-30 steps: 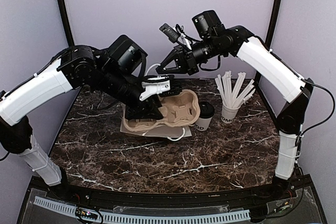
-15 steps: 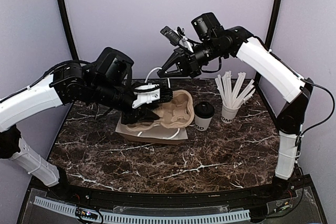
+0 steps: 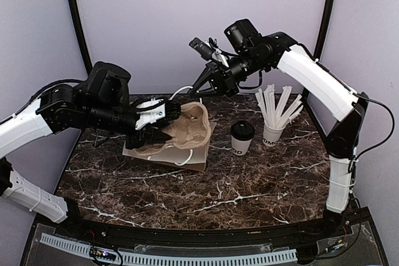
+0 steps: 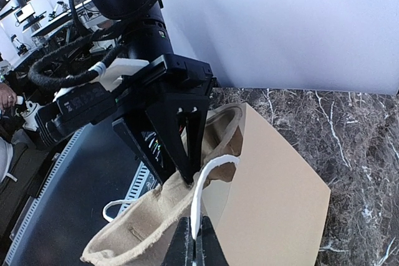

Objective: Pack the takeout coffee

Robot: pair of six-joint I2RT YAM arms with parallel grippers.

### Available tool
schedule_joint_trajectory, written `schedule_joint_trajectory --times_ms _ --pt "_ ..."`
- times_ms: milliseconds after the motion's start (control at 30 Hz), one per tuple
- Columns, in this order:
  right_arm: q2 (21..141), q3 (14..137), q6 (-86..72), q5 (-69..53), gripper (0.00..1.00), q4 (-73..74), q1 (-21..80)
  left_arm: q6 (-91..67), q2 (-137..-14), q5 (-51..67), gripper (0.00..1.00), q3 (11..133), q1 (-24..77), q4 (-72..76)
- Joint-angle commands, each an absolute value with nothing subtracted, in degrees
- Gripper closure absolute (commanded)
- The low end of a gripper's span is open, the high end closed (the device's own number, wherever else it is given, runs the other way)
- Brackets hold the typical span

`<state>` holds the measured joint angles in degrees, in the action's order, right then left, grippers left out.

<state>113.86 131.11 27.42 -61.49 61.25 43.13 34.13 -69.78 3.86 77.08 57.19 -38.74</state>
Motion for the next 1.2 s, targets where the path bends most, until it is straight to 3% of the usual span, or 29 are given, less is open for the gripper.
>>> schedule_joint_trajectory --times_ms 0,300,533,1167 --pt "114.69 133.36 27.31 -62.46 1.0 60.81 43.06 36.99 -72.02 4.17 0.74 76.86 56.82 -41.03" --pt "114.66 132.79 27.53 -63.14 1.0 60.76 43.07 41.86 -75.28 4.35 0.73 79.63 56.78 -40.9" --pt "115.24 133.29 27.63 -61.08 0.98 59.78 43.01 47.05 -75.3 3.29 0.74 75.12 56.75 -36.37" --pt "116.89 133.84 28.74 -65.71 1.0 63.63 42.89 58.69 -77.33 -7.34 0.77 72.42 55.34 -29.02"
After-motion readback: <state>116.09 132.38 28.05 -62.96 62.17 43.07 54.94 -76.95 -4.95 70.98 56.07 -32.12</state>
